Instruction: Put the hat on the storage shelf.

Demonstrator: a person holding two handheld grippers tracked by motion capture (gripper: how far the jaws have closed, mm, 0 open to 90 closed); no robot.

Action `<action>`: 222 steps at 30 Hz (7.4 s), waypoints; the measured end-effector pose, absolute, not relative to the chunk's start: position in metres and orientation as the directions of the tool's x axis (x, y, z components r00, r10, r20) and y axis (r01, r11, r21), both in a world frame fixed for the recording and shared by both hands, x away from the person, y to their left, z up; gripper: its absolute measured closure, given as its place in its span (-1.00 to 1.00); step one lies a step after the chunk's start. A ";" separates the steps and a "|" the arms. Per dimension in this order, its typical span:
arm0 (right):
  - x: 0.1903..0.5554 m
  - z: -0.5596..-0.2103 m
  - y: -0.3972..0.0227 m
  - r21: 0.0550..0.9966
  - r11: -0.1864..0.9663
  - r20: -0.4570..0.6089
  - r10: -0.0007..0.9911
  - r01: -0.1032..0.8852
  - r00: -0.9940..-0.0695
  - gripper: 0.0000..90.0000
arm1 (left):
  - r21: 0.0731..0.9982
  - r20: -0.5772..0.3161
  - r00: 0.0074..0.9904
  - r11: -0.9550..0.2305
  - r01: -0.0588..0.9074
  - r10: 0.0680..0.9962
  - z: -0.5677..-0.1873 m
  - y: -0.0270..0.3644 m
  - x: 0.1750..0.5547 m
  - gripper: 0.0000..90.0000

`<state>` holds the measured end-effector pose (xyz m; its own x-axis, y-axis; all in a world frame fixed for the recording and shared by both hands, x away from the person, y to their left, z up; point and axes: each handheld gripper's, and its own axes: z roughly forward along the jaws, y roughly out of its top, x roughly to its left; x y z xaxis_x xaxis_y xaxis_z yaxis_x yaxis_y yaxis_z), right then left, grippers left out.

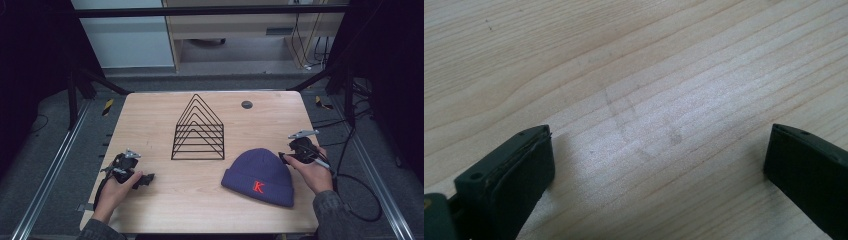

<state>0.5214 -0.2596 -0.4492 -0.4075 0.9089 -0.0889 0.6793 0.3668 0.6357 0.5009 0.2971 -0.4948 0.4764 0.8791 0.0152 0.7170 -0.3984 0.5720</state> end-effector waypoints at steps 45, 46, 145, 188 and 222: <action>0.555 -0.457 -0.216 0.550 0.419 0.061 0.842 0.722 -0.535 0.81 | 0.580 0.018 0.487 -0.406 0.706 0.873 -0.495 0.294 0.501 -1.00; 0.552 -0.453 -0.216 0.562 0.416 0.063 0.840 0.715 -0.539 0.81 | 0.581 0.018 0.487 -0.405 0.706 0.873 -0.496 0.294 0.501 -1.00; 0.567 -0.166 -0.125 0.907 0.392 -0.148 0.645 0.158 -0.749 0.83 | 0.886 -0.024 0.733 -0.326 0.331 0.680 -0.282 0.212 0.549 -0.82; 0.569 -0.177 -0.059 0.937 0.323 -0.093 0.598 0.134 -0.796 0.82 | 0.863 -0.054 0.789 -0.368 0.345 0.612 -0.304 0.208 0.575 -0.88; 0.596 -0.219 -0.057 0.893 0.377 -0.059 0.640 0.247 -0.766 0.81 | 0.823 0.003 0.724 -0.413 0.390 0.690 -0.321 0.221 0.564 0.51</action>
